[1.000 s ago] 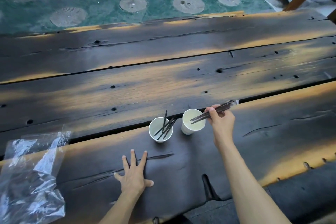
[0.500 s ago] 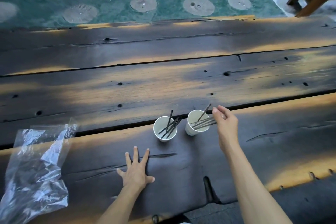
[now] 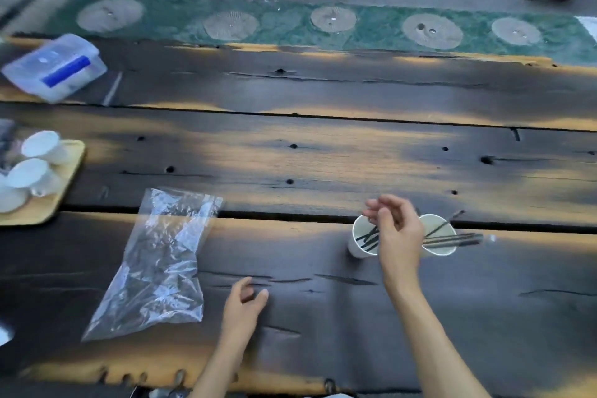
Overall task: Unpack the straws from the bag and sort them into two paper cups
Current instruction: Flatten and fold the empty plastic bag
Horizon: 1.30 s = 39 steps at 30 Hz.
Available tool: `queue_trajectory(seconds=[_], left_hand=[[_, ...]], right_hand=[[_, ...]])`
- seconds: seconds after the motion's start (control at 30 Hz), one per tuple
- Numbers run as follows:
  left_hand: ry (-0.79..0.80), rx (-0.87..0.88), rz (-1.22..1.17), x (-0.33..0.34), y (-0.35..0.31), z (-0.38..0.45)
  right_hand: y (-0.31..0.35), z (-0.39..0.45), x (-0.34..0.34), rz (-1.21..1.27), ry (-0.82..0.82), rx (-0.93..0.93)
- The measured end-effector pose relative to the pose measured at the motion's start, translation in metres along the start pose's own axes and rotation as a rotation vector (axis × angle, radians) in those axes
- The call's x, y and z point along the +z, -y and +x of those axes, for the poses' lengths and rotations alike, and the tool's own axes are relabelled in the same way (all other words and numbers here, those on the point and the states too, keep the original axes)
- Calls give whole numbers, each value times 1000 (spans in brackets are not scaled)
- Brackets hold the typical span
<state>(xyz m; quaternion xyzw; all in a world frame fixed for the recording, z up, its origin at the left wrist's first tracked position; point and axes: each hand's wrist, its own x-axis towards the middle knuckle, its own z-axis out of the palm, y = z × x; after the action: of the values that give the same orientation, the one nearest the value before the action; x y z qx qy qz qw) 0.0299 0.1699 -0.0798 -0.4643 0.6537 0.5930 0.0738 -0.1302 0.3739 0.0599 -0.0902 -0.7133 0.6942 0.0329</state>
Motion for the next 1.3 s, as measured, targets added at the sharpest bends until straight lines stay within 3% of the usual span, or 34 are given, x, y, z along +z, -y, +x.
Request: queue_trajectory(seconds=[0.2, 0.33, 0.4, 0.57, 0.73, 0.97, 1.07, 1.3], left_hand=[[-93, -462, -739, -81, 27, -8], [-133, -628, -893, -114, 42, -2], [-190, -643, -948, -125, 46, 2], [-326, -448, -1260, -170, 63, 16], [-428, -364, -1060, -188, 67, 28], [-223, -240, -640, -152, 51, 23], [-168, -218, -571, -137, 53, 23], [-41, -301, -570, -123, 52, 14]], right_hand=[[-68, -63, 107, -133, 451, 422], [-104, -108, 142, -241, 581, 705], [-112, -124, 153, -263, 610, 794], [-123, -144, 169, -279, 625, 882], [-119, -139, 193, -246, 608, 825], [-114, -109, 225, -200, 472, 765], [-115, -96, 221, -120, 360, 751], [-128, -70, 189, -109, 279, 711]])
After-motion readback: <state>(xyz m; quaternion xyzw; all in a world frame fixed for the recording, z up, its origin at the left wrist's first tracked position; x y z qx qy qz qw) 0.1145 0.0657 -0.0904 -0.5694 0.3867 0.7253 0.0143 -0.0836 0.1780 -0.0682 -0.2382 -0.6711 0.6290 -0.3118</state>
